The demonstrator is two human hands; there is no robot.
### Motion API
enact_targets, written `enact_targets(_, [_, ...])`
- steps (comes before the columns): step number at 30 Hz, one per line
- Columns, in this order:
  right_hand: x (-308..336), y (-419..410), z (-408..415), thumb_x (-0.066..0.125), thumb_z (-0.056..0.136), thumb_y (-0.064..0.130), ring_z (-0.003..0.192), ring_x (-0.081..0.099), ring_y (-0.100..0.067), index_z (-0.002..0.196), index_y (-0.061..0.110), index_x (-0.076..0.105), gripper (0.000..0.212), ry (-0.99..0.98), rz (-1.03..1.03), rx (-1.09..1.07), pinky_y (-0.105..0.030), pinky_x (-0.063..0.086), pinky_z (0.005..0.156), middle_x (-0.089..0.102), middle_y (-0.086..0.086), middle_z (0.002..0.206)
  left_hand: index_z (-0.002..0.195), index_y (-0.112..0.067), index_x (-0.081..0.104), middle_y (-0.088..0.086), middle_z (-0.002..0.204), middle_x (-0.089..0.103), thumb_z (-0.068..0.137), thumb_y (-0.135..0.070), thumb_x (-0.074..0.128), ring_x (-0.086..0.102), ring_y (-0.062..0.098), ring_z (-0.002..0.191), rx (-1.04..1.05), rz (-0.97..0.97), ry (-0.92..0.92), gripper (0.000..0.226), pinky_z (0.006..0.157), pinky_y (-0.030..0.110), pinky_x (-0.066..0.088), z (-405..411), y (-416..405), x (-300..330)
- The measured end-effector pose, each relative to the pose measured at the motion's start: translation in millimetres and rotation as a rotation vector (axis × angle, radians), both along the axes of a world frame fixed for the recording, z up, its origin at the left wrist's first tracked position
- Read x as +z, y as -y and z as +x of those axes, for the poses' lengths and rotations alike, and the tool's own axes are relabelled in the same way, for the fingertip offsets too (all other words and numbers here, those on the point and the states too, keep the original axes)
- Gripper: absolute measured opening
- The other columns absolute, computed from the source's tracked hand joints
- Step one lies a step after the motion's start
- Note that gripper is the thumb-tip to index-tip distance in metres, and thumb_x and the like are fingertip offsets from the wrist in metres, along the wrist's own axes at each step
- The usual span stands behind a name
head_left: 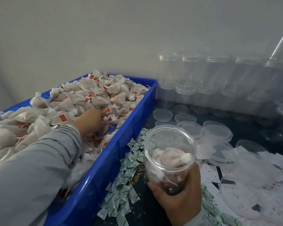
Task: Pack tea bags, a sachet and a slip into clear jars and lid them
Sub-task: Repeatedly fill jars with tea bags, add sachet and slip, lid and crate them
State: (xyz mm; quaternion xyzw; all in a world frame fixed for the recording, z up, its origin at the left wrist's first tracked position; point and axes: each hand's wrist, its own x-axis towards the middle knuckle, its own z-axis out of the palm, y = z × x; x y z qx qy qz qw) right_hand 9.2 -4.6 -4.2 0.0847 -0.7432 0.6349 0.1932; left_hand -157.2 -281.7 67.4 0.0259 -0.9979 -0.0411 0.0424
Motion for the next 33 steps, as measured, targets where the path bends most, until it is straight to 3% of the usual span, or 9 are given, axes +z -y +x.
enact_targets(3, [-3, 0, -1, 0.090, 0.040, 0.042, 0.108, 0.057, -0.007, 0.127, 0.025, 0.046, 0.099, 0.114, 0.041, 0.072, -0.029, 0.051, 0.091, 0.055, 0.006, 0.118, 0.077, -0.012, 0.059, 0.001, 0.068, 0.060, 0.094, -0.038, 0.052, 0.055, 0.013, 0.057, 0.065, 0.246, -0.188, 0.032, 0.048, 0.022, 0.036, 8, -1, 15])
enact_targets(6, [-4, 1, 0, 0.087, 0.038, 0.051, 0.113, 0.049, -0.002, 0.125, 0.049, 0.034, 0.101, 0.122, 0.086, -0.001, -0.028, 0.045, 0.096, 0.046, 0.020, 0.120, 0.083, -0.014, 0.057, 0.003, 0.076, 0.066, 0.095, -0.038, 0.050, 0.064, 0.015, 0.061, 0.073, 0.466, -0.257, 0.028, 0.050, 0.025, 0.045, 18, -10, 31])
enact_targets(9, [-3, -1, -1, 0.081, 0.040, 0.055, 0.111, 0.053, -0.001, 0.125, 0.053, 0.036, 0.096, 0.113, 0.048, 0.006, -0.029, 0.050, 0.092, 0.050, 0.024, 0.117, 0.093, -0.011, 0.060, 0.013, 0.087, 0.071, 0.096, -0.028, 0.052, 0.071, 0.020, 0.069, 0.017, 1.046, -0.146, 0.019, 0.054, 0.026, 0.056, 30, -25, 48])
enact_targets(10, [-6, -1, -2, 0.081, 0.040, 0.055, 0.113, 0.049, 0.000, 0.126, 0.052, 0.034, 0.098, 0.142, 0.070, 0.016, -0.031, 0.047, 0.096, 0.047, 0.025, 0.118, 0.097, -0.010, 0.061, 0.014, 0.087, 0.071, 0.095, -0.027, 0.052, 0.072, 0.021, 0.070, -0.007, 1.122, -0.136, 0.020, 0.054, 0.024, 0.056, 34, -29, 52])
enact_targets(14, [-14, 1, -6, 0.083, 0.043, 0.053, 0.116, 0.035, 0.009, 0.119, 0.061, 0.023, 0.097, 0.181, 0.148, 0.013, -0.017, 0.032, 0.100, 0.031, 0.034, 0.122, 0.087, -0.015, 0.061, 0.001, 0.072, 0.073, 0.094, -0.029, 0.054, 0.070, 0.011, 0.060, -0.123, 1.004, -0.250, 0.018, 0.046, 0.012, 0.048, 52, -52, 66])
enact_targets(20, [-17, 2, -8, 0.071, 0.037, 0.068, 0.118, 0.029, 0.018, 0.118, 0.061, 0.022, 0.095, 0.160, 0.205, -0.025, -0.002, 0.031, 0.088, 0.026, 0.044, 0.119, 0.076, -0.029, 0.076, 0.000, 0.078, 0.074, 0.075, -0.019, 0.064, 0.071, 0.012, 0.071, -0.444, 1.280, -0.025, 0.016, 0.060, 0.021, 0.056, 75, -82, 69])
enact_targets(24, [-18, 3, -9, 0.072, 0.039, 0.068, 0.118, 0.031, 0.017, 0.120, 0.059, 0.023, 0.095, 0.127, 0.217, -0.026, 0.000, 0.029, 0.089, 0.027, 0.044, 0.119, 0.073, -0.028, 0.076, -0.002, 0.078, 0.073, 0.083, 0.013, 0.057, 0.070, 0.011, 0.074, -0.547, 1.108, 0.096, 0.047, 0.065, 0.020, 0.056, 80, -96, 59])
enact_targets(29, [-17, 2, -9, 0.072, 0.038, 0.067, 0.117, 0.027, 0.021, 0.120, 0.061, 0.020, 0.097, 0.164, 0.221, -0.029, -0.009, 0.029, 0.093, 0.028, 0.038, 0.120, 0.074, -0.031, 0.077, -0.001, 0.085, 0.074, 0.077, 0.012, 0.066, 0.071, 0.015, 0.084, -0.589, 0.963, 0.087, 0.045, 0.075, 0.021, 0.055, 85, -100, 57])
enact_targets(33, [-17, 2, -9, 0.076, 0.041, 0.062, 0.114, 0.022, 0.028, 0.119, 0.061, 0.018, 0.097, 0.158, 0.242, -0.024, 0.001, 0.026, 0.088, 0.023, 0.044, 0.117, 0.076, -0.034, 0.076, -0.005, 0.088, 0.074, 0.077, 0.007, 0.070, 0.070, 0.013, 0.087, -0.658, 0.859, 0.097, 0.041, 0.082, 0.025, 0.054, 90, -99, 62])
